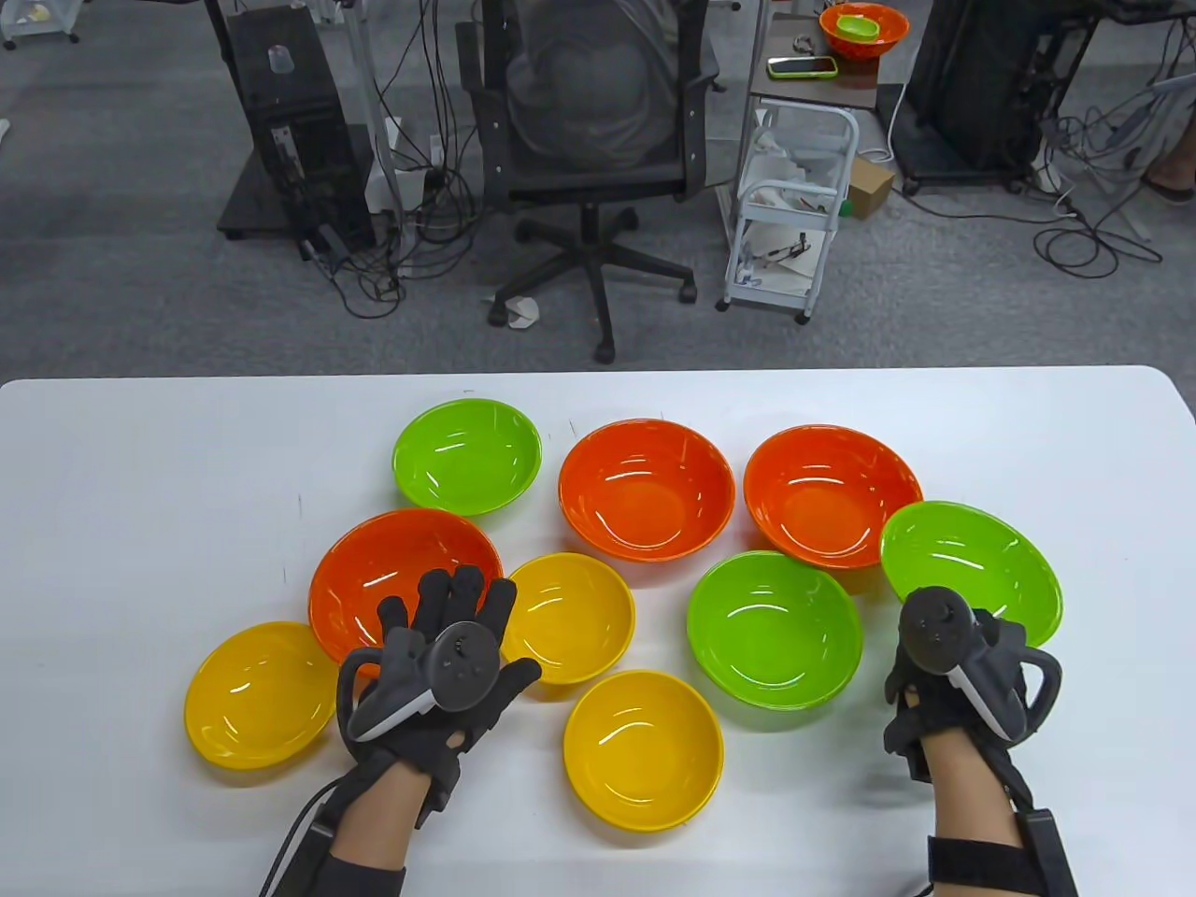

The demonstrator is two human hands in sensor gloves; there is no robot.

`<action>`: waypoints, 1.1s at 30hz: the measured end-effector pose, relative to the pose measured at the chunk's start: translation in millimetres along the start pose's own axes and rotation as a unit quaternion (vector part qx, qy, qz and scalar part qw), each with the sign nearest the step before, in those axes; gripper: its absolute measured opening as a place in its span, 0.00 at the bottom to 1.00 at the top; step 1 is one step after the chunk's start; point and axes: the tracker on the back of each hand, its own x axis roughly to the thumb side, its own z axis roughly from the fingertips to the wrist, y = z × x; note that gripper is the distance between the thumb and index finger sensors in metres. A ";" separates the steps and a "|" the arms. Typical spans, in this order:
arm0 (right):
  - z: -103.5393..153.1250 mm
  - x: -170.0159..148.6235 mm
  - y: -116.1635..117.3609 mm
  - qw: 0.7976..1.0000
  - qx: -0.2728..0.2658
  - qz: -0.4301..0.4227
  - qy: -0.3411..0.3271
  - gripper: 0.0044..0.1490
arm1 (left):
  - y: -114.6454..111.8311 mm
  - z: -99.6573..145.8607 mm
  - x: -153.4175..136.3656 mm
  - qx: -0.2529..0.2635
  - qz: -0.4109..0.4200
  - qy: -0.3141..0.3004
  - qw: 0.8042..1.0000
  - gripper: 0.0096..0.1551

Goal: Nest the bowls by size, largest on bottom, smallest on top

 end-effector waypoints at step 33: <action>-102.7 65.9 50.8 0.995 0.072 0.043 -0.043 0.26 | 3.1 2.5 -18.8 0.009 0.056 0.029 0.998 0.51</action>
